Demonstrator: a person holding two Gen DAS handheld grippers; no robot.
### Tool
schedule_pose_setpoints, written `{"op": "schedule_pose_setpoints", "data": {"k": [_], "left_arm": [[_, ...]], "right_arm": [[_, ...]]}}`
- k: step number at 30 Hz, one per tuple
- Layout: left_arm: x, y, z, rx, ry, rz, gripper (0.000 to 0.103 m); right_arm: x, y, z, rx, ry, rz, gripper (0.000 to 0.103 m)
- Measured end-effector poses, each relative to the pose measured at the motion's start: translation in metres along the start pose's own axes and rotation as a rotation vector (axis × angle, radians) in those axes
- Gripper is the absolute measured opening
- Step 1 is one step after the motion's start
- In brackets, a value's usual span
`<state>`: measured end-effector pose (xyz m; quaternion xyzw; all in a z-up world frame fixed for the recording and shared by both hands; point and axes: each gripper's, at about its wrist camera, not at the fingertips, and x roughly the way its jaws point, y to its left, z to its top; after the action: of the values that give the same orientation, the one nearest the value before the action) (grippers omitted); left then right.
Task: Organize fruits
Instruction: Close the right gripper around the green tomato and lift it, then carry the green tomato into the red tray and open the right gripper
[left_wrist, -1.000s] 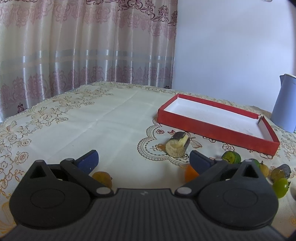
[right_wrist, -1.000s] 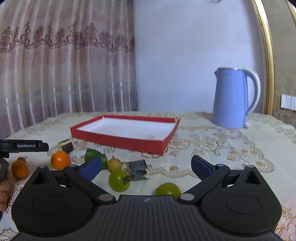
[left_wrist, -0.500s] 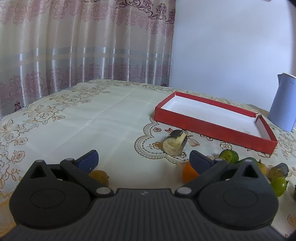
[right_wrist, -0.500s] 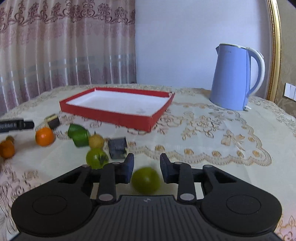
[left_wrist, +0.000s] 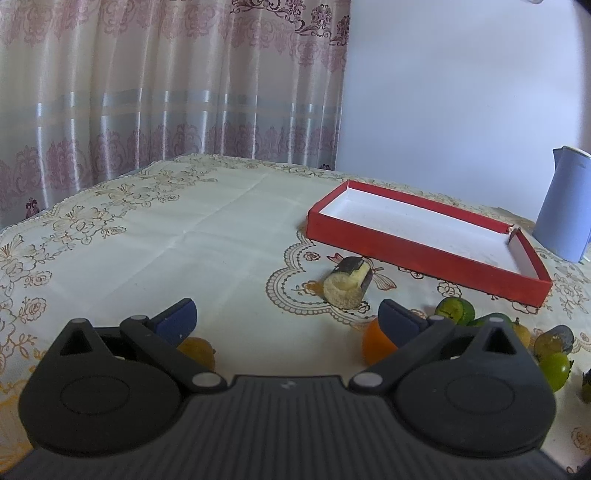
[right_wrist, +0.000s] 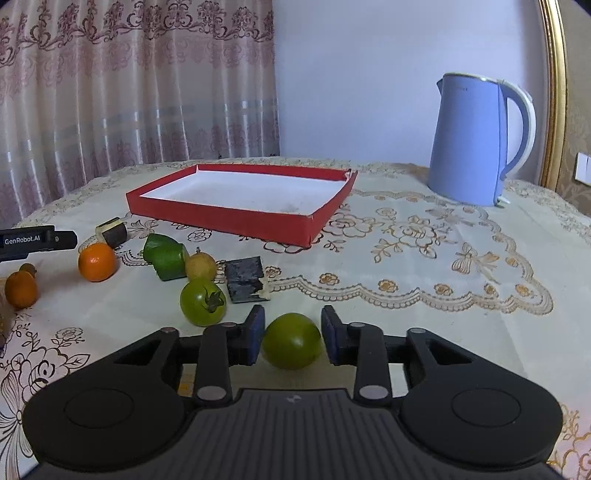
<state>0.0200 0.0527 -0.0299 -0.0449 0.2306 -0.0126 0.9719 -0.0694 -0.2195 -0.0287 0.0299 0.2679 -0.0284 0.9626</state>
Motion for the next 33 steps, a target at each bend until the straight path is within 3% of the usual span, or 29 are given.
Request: {"op": "schedule_pose_setpoints", "data": {"k": [3,12,14,16,23,29,33], "left_arm": [[0.000,0.000,0.000,-0.002,0.001,0.000,0.103],[0.001,0.000,-0.001,-0.004,0.003,-0.001,0.103],[0.001,0.000,-0.001,-0.004,0.003,-0.001,0.103],[0.001,0.000,-0.001,-0.005,0.003,-0.001,0.103],[0.001,0.000,-0.001,-0.004,0.004,-0.001,0.103],[0.001,0.000,-0.001,-0.004,0.005,0.000,0.103],[0.001,0.000,-0.002,-0.003,0.009,0.002,0.103]], "right_arm": [[0.000,0.001,0.000,0.002,0.000,-0.017,0.051],[0.002,0.000,-0.001,0.001,0.032,-0.008,0.051],[0.005,-0.001,0.000,0.011,0.051,-0.009,0.047],[0.008,-0.003,0.000,0.023,0.076,-0.015,0.036],[0.005,-0.004,0.003,0.036,0.041,0.006,0.034],[0.007,0.007,0.067,-0.007,-0.122,0.032,0.034],[0.060,0.011,0.120,-0.010,-0.106,0.039,0.034]]}}
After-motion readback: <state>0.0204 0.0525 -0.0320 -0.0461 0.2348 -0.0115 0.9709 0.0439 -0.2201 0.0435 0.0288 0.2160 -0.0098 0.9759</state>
